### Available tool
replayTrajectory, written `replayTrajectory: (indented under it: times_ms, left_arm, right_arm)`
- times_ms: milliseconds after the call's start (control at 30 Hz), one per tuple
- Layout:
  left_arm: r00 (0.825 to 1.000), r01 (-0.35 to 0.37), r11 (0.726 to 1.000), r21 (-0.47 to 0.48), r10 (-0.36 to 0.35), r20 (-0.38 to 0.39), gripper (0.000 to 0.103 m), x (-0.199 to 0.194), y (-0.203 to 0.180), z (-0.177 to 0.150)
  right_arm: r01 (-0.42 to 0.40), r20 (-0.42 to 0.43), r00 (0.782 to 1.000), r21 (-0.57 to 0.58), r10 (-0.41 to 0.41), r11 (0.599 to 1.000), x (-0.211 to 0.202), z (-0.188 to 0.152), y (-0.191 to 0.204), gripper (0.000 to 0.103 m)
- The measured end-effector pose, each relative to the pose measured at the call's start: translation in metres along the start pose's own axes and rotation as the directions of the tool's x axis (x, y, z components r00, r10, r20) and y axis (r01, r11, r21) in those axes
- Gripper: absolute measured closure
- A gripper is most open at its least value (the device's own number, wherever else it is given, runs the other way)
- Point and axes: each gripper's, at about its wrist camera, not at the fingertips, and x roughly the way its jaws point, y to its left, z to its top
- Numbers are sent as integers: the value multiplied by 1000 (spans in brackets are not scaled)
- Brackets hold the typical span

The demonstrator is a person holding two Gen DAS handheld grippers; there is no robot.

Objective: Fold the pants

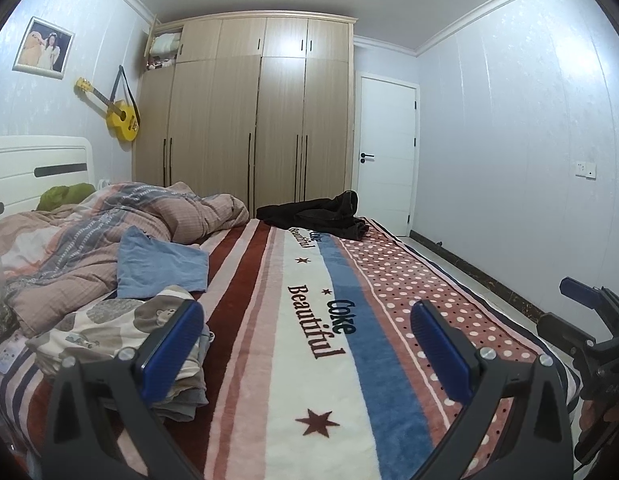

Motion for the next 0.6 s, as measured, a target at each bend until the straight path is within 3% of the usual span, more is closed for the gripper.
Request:
replayTrajectory:
  times_ms: [600]
  left_arm:
    - [1000,-15,1000,5,15,4,1,-4,-3,-2]
  right_arm:
    - [16,14,1000,-5,-16,1000,-5,0,-3,0]
